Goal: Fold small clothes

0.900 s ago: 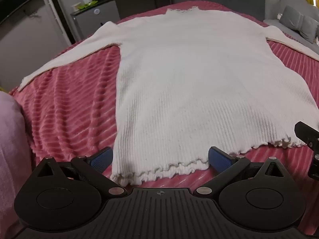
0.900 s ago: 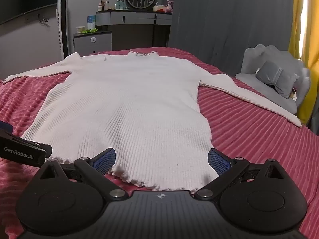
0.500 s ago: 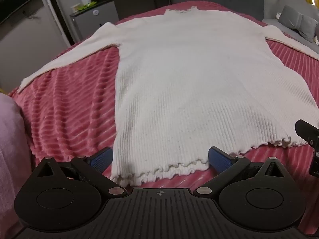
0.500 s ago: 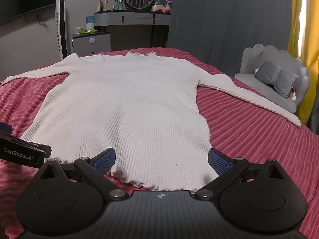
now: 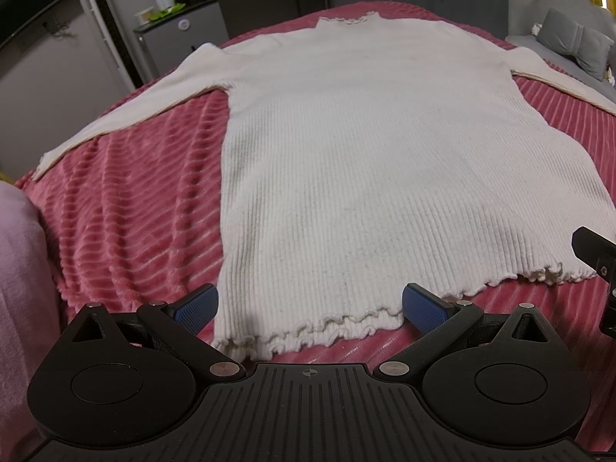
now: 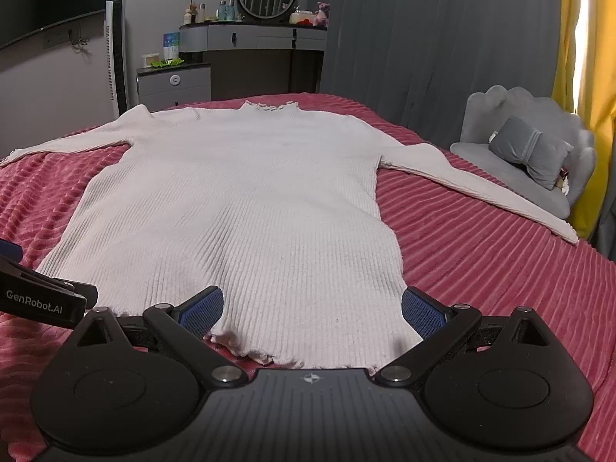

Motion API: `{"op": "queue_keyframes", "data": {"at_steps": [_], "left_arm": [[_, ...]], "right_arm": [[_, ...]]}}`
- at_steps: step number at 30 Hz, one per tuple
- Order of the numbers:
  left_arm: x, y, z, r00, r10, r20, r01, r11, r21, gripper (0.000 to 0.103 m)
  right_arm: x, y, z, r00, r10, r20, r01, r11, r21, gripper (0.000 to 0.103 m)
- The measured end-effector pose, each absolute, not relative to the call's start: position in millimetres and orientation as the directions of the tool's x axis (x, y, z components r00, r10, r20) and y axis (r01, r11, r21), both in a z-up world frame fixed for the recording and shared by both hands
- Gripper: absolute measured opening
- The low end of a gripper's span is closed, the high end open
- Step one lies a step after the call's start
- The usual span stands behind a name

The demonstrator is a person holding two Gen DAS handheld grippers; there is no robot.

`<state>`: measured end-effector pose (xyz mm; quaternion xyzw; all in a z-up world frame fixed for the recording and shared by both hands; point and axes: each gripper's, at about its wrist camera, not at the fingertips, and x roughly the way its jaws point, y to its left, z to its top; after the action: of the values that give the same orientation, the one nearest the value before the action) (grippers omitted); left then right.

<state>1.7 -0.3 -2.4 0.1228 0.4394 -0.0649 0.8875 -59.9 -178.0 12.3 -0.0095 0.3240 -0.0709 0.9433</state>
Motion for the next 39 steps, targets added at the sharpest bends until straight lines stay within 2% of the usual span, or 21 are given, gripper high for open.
{"op": "queue_keyframes", "data": {"at_steps": [39], "left_arm": [[1.9, 1.1, -5.0, 0.601, -0.009, -0.799, 0.223, 0.962, 0.157, 0.103]], "right_arm": [[-58.2, -177.1, 12.2, 0.778, -0.149, -0.610, 0.141, 0.988, -0.061, 0.099]]}}
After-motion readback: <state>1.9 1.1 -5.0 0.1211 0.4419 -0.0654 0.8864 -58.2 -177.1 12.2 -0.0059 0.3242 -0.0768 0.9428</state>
